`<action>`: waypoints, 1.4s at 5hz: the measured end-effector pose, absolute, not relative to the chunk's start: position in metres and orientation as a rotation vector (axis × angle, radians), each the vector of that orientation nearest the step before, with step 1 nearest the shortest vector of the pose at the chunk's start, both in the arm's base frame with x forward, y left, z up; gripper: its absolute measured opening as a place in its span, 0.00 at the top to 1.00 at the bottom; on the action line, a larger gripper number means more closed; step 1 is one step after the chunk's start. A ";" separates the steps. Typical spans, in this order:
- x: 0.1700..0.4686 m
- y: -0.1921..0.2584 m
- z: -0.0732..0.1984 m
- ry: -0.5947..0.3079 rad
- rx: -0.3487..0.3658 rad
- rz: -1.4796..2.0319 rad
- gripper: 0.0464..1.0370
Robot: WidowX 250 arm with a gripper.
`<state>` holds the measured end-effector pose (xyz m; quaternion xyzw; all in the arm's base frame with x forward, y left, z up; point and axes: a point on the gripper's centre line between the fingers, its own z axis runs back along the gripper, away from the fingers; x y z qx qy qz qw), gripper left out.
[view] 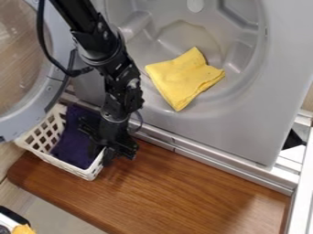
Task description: Grab the basket and move it to the right side
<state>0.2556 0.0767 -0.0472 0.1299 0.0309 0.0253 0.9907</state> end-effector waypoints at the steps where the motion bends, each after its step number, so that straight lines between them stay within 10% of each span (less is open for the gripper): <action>1: 0.256 0.074 -0.047 0.064 0.260 0.045 0.86; 7: 0.268 -0.010 0.028 -0.062 0.249 -0.037 0.94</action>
